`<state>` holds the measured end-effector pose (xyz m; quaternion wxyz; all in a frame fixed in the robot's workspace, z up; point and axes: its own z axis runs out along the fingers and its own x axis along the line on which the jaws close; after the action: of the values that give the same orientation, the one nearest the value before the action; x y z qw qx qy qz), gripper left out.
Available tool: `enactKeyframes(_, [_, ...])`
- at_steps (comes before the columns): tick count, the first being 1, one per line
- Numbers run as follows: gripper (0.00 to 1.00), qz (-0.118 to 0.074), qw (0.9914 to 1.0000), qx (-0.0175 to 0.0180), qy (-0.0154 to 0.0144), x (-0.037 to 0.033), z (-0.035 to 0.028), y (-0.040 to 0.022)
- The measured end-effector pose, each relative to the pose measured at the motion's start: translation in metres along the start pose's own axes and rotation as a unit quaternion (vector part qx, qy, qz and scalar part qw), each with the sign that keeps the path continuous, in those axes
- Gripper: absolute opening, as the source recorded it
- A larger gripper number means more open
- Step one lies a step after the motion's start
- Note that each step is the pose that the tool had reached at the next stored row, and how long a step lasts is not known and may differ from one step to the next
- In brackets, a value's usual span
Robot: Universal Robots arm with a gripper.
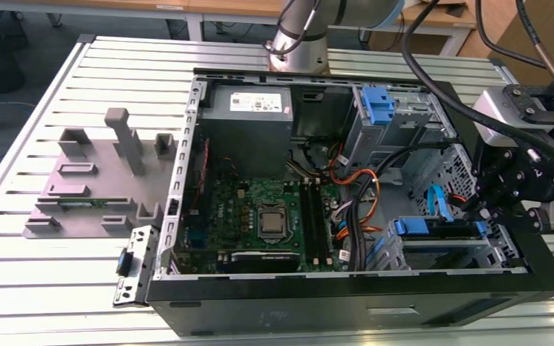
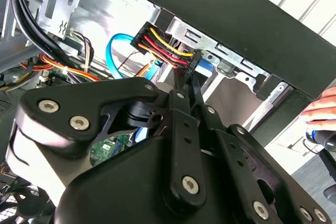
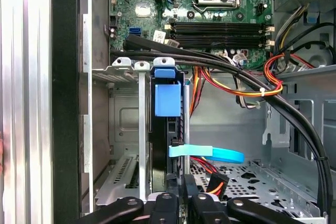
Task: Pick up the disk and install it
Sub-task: 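Insert the second disk wire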
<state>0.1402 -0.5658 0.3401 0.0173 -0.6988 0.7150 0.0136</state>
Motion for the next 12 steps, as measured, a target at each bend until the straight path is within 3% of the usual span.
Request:
enactKeyframes(7, [0.16, 0.000, 1.00000, 0.0000, -0.0011, -0.0001, -0.0004, 0.0016])
enactKeyframes(12, [0.16, 0.000, 0.99999, 0.0001, -0.0038, -0.0002, -0.0011, 0.0086])
